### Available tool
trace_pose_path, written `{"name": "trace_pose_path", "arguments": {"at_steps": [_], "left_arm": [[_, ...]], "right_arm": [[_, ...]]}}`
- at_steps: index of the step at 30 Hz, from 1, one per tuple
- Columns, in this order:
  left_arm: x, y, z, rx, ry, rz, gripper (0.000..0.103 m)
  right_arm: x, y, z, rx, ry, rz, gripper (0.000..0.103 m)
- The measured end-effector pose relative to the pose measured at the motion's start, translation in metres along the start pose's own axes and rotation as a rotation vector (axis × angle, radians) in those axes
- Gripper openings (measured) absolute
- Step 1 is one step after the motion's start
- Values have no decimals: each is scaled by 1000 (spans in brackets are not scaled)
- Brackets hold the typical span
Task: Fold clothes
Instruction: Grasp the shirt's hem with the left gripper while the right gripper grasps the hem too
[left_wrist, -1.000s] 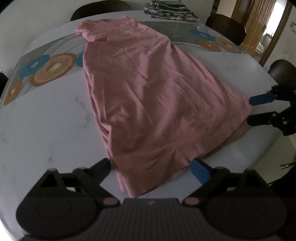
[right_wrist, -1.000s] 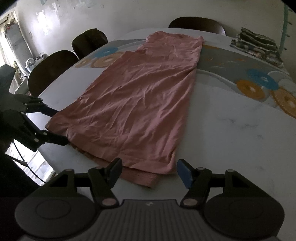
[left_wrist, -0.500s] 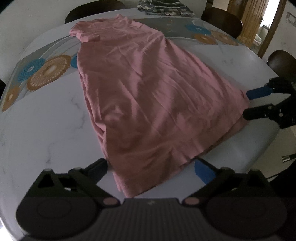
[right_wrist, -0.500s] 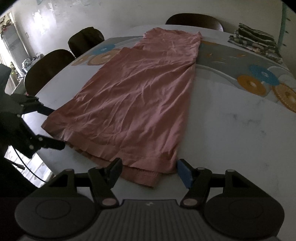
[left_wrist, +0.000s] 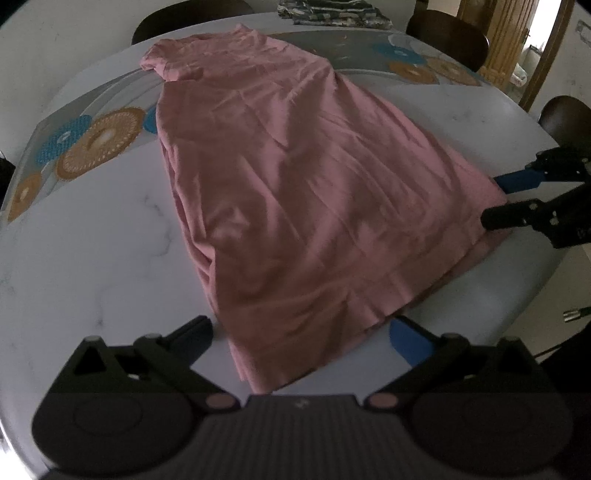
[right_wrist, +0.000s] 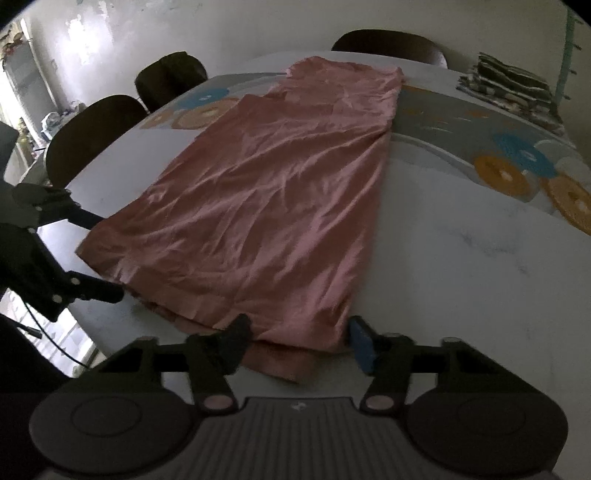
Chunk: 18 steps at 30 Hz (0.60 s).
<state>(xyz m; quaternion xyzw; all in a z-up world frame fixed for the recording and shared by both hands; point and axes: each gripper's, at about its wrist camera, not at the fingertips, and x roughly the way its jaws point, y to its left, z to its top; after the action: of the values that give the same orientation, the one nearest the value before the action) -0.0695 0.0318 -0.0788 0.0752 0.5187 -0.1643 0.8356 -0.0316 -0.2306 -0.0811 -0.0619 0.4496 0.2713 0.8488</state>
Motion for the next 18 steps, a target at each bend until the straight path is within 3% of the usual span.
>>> {"name": "trace_pose_path", "arguments": {"at_steps": [7,8,10,13,18], "left_arm": [[-1,-3,6,9,-13,-46,93],[-1,-4,6,6,-16,-47,89],[-3,-2,8,-2,-27,-40,70],[-5,1,11,-20,-43,-30,50],[-6,8,13,-51,-48,-34,37]], "right_arm": [[0,-3,2,14,12,8,28],[1,-2,3,12,13,10,25],[1,-1,3,11,17,18,14],[2,1,4,9,18,28,9],[1,-1,6,30,13,46,7]]}}
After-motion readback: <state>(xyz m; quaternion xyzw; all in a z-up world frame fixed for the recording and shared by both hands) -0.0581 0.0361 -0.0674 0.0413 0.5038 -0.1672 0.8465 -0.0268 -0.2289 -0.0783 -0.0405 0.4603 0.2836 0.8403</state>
